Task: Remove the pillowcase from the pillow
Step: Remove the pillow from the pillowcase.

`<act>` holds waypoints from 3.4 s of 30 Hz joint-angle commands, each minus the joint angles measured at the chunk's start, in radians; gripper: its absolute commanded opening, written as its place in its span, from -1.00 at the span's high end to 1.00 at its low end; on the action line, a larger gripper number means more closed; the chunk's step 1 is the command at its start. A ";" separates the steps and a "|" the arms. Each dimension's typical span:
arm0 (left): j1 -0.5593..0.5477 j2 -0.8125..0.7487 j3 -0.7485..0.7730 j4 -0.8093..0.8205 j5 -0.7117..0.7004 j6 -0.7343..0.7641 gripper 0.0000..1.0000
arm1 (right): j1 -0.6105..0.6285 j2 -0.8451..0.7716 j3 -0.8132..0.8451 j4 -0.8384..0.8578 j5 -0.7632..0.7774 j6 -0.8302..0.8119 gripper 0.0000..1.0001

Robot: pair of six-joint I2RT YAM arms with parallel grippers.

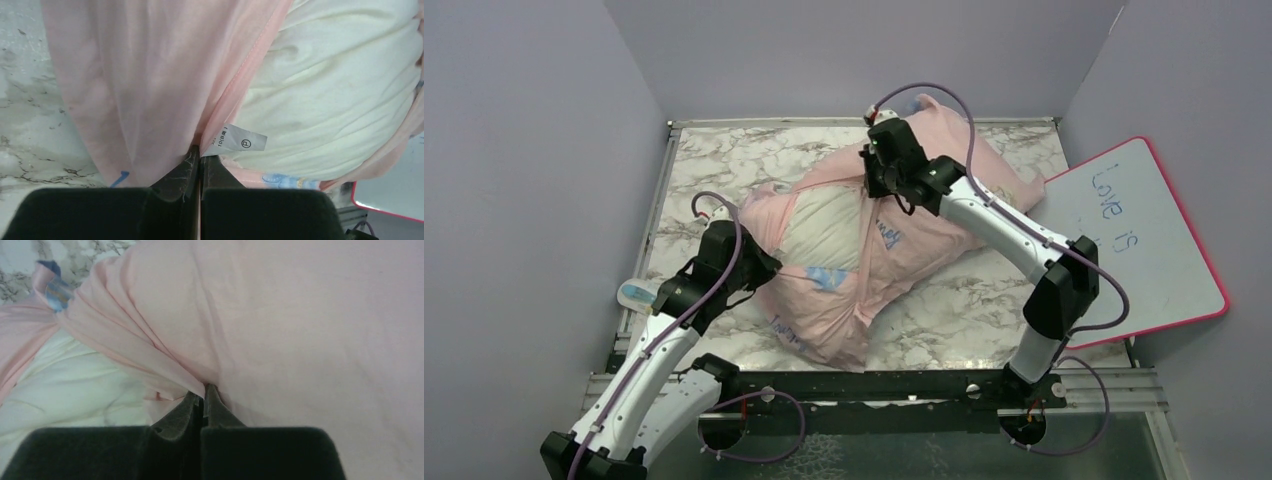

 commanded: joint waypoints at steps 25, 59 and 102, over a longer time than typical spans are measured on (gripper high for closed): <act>0.010 0.525 0.556 -0.080 -0.060 0.492 -0.41 | -0.056 -0.204 -0.453 0.133 -0.412 0.047 0.99; 0.535 0.590 0.158 0.147 0.300 0.394 1.00 | -0.058 -0.136 -0.372 0.019 -0.204 0.086 0.99; 0.536 0.554 0.145 0.408 0.604 0.325 1.00 | 0.112 -0.123 -0.202 -0.139 0.173 -0.097 0.95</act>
